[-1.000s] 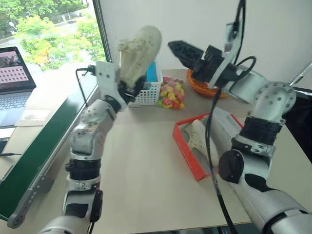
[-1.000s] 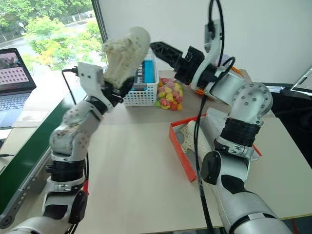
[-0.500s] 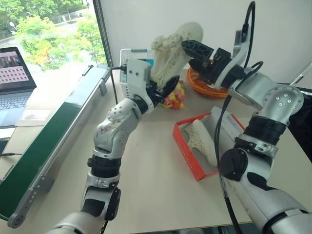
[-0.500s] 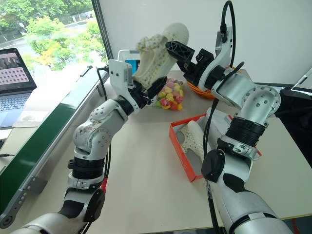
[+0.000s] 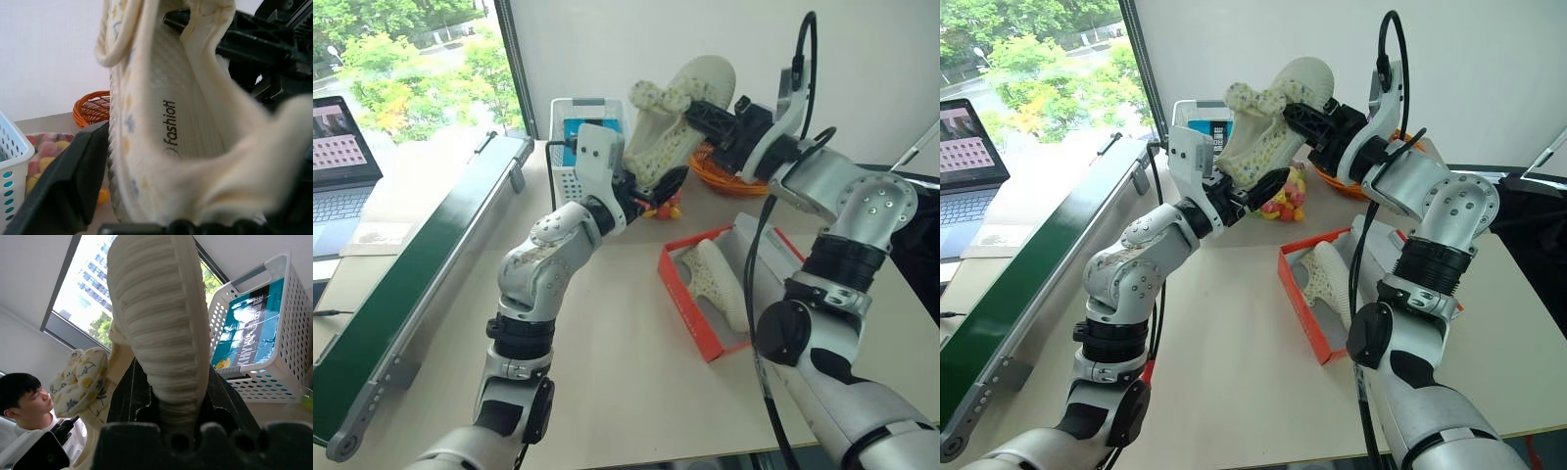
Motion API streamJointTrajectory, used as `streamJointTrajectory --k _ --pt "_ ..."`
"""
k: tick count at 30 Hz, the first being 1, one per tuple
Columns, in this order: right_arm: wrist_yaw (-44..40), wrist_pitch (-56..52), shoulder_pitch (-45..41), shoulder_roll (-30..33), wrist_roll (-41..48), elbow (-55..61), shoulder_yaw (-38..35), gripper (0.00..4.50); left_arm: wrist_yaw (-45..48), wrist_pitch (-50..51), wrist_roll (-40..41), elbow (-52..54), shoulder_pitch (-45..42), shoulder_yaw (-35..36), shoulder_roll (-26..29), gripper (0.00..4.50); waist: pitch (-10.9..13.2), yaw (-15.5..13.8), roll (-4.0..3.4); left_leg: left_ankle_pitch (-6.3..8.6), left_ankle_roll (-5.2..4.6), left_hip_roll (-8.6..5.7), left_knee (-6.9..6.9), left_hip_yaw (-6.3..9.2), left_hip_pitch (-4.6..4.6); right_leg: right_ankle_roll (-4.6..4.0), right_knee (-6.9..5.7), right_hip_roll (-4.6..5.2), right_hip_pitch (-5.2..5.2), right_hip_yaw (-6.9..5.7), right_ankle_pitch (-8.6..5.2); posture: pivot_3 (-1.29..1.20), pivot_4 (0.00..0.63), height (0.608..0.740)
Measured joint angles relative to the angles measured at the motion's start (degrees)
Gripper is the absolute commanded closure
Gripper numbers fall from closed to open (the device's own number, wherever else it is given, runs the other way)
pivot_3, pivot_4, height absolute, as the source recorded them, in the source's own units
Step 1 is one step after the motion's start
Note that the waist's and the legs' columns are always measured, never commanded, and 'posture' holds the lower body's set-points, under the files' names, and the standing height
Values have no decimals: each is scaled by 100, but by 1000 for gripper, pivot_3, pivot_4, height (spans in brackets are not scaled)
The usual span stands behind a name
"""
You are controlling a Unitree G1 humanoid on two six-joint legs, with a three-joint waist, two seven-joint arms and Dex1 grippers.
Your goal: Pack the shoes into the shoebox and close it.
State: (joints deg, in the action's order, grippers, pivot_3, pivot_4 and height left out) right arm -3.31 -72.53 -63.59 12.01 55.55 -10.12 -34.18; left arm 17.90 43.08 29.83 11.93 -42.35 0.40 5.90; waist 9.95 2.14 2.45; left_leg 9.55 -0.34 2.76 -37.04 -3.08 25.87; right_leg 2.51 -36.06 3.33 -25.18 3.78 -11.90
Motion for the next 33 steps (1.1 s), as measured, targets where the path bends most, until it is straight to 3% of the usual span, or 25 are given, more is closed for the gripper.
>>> streamJointTrajectory --k 6,10,12,15,19,23,26,33 --pt "-128 90 0 252 -20 -73 138 4062 678 495 357 380 22 -9 921 0 3 30 -4 0 0 0 1 1 1 1 1 0 -2 0 -1 0 150 740" --pt "-808 -62 -21 1645 -409 -87 1079 4069 1654 758 493 846 325 -121 2377 0 15 13 -23 0 0 -2 7 -2 3 -2 4 3 -7 -1 -7 0 150 740" --pt "-1128 -278 -94 2077 -499 -116 1362 4069 1767 801 450 833 413 -126 2591 0 15 17 -23 0 0 -1 7 -4 2 -2 8 3 -5 0 -8 0 150 740" --pt "-1866 -585 -152 2528 -486 -118 1963 4069 1840 773 340 804 459 -336 2589 0 15 24 -23 0 0 0 7 -4 1 -2 9 2 -4 1 -8 0 150 740" --pt "-3463 -555 151 3648 -732 263 3286 4069 1925 626 95 738 693 -622 2598 0 16 17 -23 2 -1 0 7 -3 1 -2 11 2 -4 1 -15 0 150 740" --pt "-4594 -24 512 4026 -1121 345 4093 4069 1941 578 58 788 755 -732 2524 0 16 18 -22 2 -1 0 4 -5 0 0 9 2 -4 3 -15 0 150 740" --pt "-5329 415 796 4164 -1530 256 4555 4069 1893 578 -8 854 893 -755 2519 0 16 27 -22 2 -1 0 3 -6 -1 0 7 1 -6 6 -15 0 150 740" --pt "-6081 929 1116 4033 -2077 -324 4902 4069 1668 585 -69 974 1127 -743 2469 0 16 -1 -22 2 -1 -2 -3 -6 -3 2 5 3 -1 7 -15 0 150 740"
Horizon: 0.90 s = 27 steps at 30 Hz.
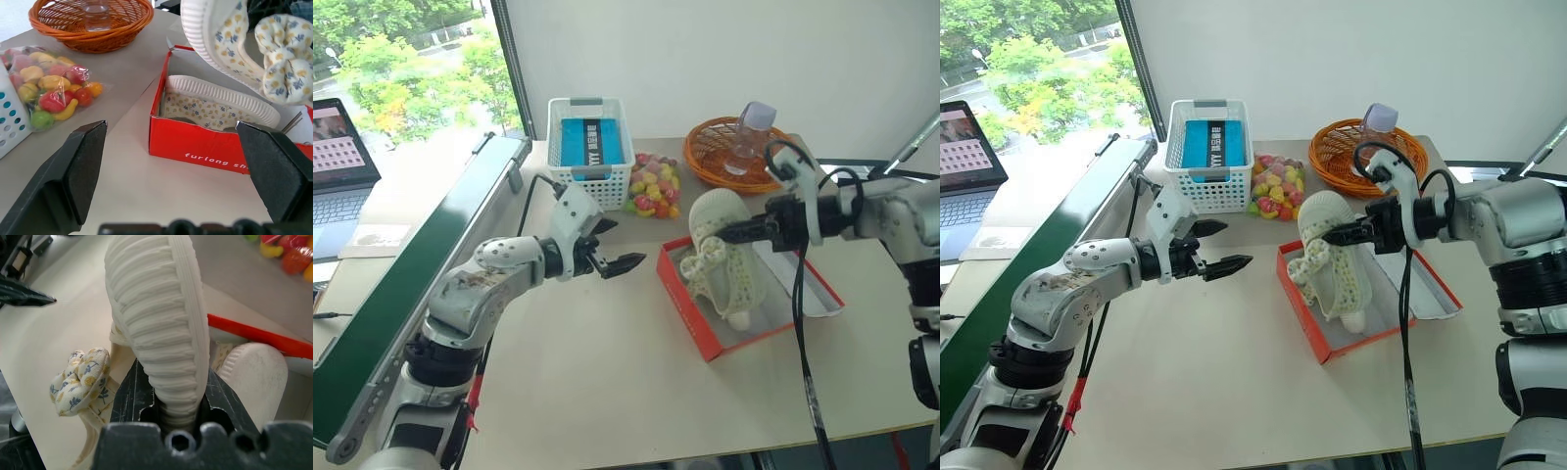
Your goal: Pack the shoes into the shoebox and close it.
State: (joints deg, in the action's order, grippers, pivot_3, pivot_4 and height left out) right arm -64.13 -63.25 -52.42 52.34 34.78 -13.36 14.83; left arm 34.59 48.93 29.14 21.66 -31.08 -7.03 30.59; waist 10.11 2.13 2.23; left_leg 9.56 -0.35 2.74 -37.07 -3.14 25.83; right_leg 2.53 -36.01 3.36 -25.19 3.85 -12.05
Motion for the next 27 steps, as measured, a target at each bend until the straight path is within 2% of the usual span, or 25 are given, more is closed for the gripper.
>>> streamJointTrajectory --k 8,11,17,20,24,27 --pt "-588 609 64 -526 -798 -1195 496 4069 -88 5 14 252 181 14 -15 0 0 8 0 0 0 0 -12 1 -2 0 -10 -2 0 0 1 0 150 740" --pt "-763 835 -54 -760 -1144 -1574 620 4069 46 11 47 340 289 14 146 0 0 20 0 -1 1 1 -14 1 -3 -1 -14 -3 0 0 1 0 150 740" --pt "-857 1413 -90 -840 -1826 -1619 996 4069 341 10 103 451 299 13 364 0 0 -43 0 0 1 0 -22 1 -10 3 -13 -2 13 -1 2 0 150 740" --pt "-795 1883 15 -816 -2305 -1353 1226 4069 407 3 103 448 299 8 366 0 -2 -138 1 0 2 -1 -22 1 -26 5 -10 -1 28 -3 1 0 150 740" --pt "-595 2228 582 -443 -2951 -218 1522 4069 500 -2 90 426 278 -54 360 0 -15 -313 11 1 2 -8 -25 5 -36 10 -1 6 52 -8 -6 0 150 740" --pt "-400 2218 1037 -273 -3252 457 1530 4069 563 -3 42 392 236 -111 358 0 -43 -393 47 6 -2 -12 -30 11 -65 -25 18 10 94 -8 -38 0 150 740"
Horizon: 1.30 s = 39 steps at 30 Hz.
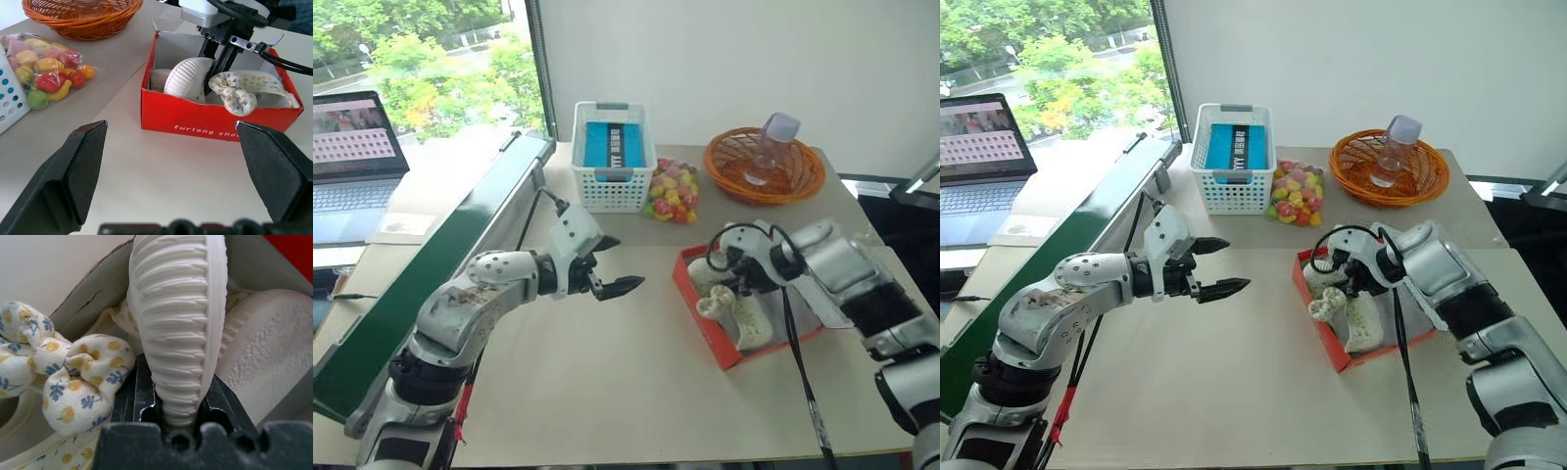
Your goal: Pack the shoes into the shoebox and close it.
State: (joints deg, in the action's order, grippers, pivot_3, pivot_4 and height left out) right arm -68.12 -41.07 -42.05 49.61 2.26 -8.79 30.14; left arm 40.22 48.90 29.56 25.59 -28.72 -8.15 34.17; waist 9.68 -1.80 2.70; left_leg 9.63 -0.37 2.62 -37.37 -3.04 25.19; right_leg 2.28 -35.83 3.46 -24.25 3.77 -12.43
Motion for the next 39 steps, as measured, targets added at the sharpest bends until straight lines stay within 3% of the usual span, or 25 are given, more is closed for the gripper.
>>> streamJointTrajectory --k 12,18,21,25,30,34,39 --pt "573 337 657 273 -1545 500 357 4069 180 0 -18 -18 -165 -109 3 0 -182 -171 89 34 37 -7 -16 3 -22 22 22 16 15 -3 -25 0 150 740" --pt "662 372 751 277 -2130 515 401 4069 248 0 -36 -68 -255 -184 -1 0 -186 -170 93 39 30 -7 -32 -10 -22 23 19 42 17 -8 -25 0 150 740" --pt "651 127 899 132 -2101 607 138 4069 272 -2 -45 -109 -277 -201 -1 0 -191 -167 101 42 25 -10 -31 -14 -22 23 19 51 16 -13 -25 0 150 740" --pt "694 -1282 1136 -942 -1227 698 -1154 4069 316 -17 -73 -168 -307 -216 -15 0 -233 -17 166 44 21 13 -32 -13 -22 -11 13 23 41 -20 -3 0 150 740" --pt "1292 -1690 968 -1785 -979 191 -1957 4069 352 -29 -125 -177 -334 -280 -49 0 -237 290 172 48 29 40 0 -11 -76 -17 -13 -16 48 -16 -20 0 150 740" --pt "1613 -1657 816 -2054 -931 -110 -2042 4069 419 -31 -125 -176 -347 -313 -45 0 -232 422 166 51 34 39 50 -9 -174 -19 -9 -15 110 -15 -39 0 150 740" --pt "1604 -1716 791 -1957 -772 18 -1996 4069 455 -83 -179 -181 -349 -316 -44 0 -220 446 148 56 42 38 57 -13 -187 -20 -5 -8 102 -10 -42 0 150 740"
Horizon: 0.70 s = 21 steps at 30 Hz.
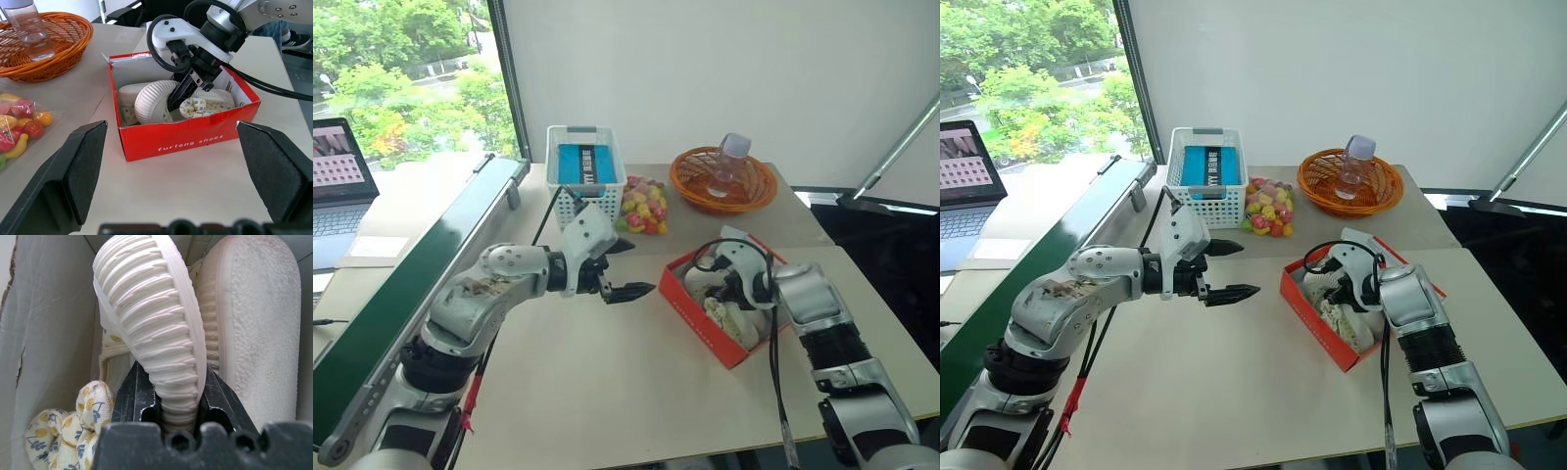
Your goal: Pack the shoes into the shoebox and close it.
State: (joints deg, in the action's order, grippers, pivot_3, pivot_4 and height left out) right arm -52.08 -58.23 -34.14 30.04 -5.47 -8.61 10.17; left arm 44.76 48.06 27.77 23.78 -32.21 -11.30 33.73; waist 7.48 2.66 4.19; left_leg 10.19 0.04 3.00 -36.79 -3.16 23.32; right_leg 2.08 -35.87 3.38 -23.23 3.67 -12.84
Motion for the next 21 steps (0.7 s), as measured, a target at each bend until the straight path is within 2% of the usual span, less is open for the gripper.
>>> streamJointTrajectory --k 2,3,4,5,6,8,9,12,21 --pt "-20 -97 3 49 16 130 37 4069 19 -42 -34 -3 -2 -1 -1 0 8 0 -12 1 1 -1 5 -6 9 0 3 3 -6 4 0 0 150 740" --pt "-24 -114 7 102 17 194 59 3133 26 -55 -49 -7 -3 -2 -4 0 11 0 -16 1 2 -1 7 -8 14 0 2 3 -10 6 0 0 150 740" --pt "-36 -132 24 141 48 271 83 2970 35 -71 -59 -13 -7 -10 -12 0 14 0 -21 1 1 -1 9 -10 21 0 2 2 -17 7 -1 0 150 740" --pt "-44 -154 54 155 135 340 105 2480 44 -82 -65 -15 -9 -20 -21 0 19 -3 -30 1 1 -1 11 -11 31 0 1 2 -28 7 -1 0 150 740" --pt "-56 -199 86 172 197 402 143 2272 55 -98 -68 -16 -10 -27 -24 0 26 -7 -41 1 1 -2 11 -12 48 0 -1 3 -45 8 -1 0 150 740" --pt "-71 -495 92 174 388 634 162 1523 103 -151 -72 -28 -13 -66 -25 0 52 -15 -81 -9 -12 -9 10 -21 105 4 -19 3 -107 21 3 0 150 740" --pt "-88 -667 79 196 488 778 159 1178 122 -160 -75 -57 -14 -105 -29 0 71 -20 -108 -30 -47 -11 9 -21 111 5 -22 1 -112 22 4 0 150 740" --pt "-188 -1044 -96 401 799 1186 153 110 168 -181 -95 -113 -25 -140 -40 0 110 -19 -159 -30 -48 -15 9 -18 130 38 -21 -1 -125 24 21 0 150 740" --pt "-91 -1599 -632 980 1464 1743 -58 110 317 -269 -169 -222 -106 -243 -87 0 121 -74 -166 -27 -45 -27 9 -11 160 40 -1 5 -132 23 20 0 150 740"
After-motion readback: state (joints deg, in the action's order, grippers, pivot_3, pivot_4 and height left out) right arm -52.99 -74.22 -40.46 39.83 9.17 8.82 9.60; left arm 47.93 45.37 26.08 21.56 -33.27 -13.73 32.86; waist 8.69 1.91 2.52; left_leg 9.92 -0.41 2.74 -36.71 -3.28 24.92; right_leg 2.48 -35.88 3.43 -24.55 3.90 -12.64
